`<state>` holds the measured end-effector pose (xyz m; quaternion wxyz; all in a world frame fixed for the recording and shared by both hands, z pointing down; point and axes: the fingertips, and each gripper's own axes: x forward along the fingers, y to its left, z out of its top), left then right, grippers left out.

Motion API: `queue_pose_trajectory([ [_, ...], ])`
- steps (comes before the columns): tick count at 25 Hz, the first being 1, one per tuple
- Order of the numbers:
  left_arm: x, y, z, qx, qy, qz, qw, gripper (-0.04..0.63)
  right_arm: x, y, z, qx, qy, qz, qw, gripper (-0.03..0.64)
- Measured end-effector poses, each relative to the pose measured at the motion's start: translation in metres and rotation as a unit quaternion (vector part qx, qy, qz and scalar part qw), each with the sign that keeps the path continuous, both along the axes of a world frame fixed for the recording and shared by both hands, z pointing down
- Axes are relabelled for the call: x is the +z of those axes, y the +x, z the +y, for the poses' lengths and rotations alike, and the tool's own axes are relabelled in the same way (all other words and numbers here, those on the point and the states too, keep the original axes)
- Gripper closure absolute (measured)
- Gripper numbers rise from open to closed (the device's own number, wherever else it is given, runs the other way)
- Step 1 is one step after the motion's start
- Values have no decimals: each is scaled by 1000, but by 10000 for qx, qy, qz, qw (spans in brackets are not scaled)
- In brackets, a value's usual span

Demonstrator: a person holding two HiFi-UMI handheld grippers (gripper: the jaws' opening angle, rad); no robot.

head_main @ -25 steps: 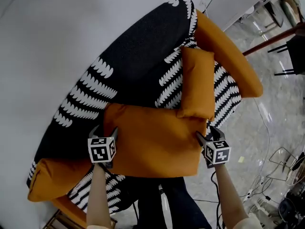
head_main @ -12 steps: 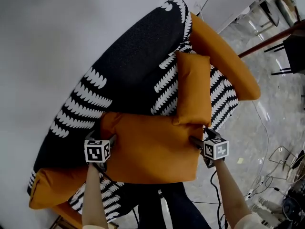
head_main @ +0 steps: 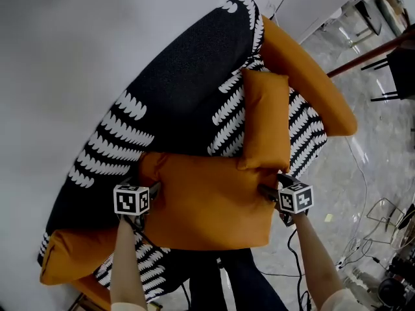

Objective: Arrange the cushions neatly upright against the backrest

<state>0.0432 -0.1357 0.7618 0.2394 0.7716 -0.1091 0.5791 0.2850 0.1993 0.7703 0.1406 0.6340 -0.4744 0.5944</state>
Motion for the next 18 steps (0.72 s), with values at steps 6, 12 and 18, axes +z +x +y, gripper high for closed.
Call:
queue_pose_trajectory([
  [6, 5, 2, 11, 70, -195, 50, 9998, 253, 1, -6, 0, -70, 57, 122, 9999, 290],
  [12, 2, -1, 19, 162, -29, 31, 9999, 332, -5, -17, -3, -119, 3, 379, 9992, 375],
  [18, -5, -1, 23, 308, 86, -77, 9995, 384, -15, -22, -4, -35, 13, 608, 9981, 443],
])
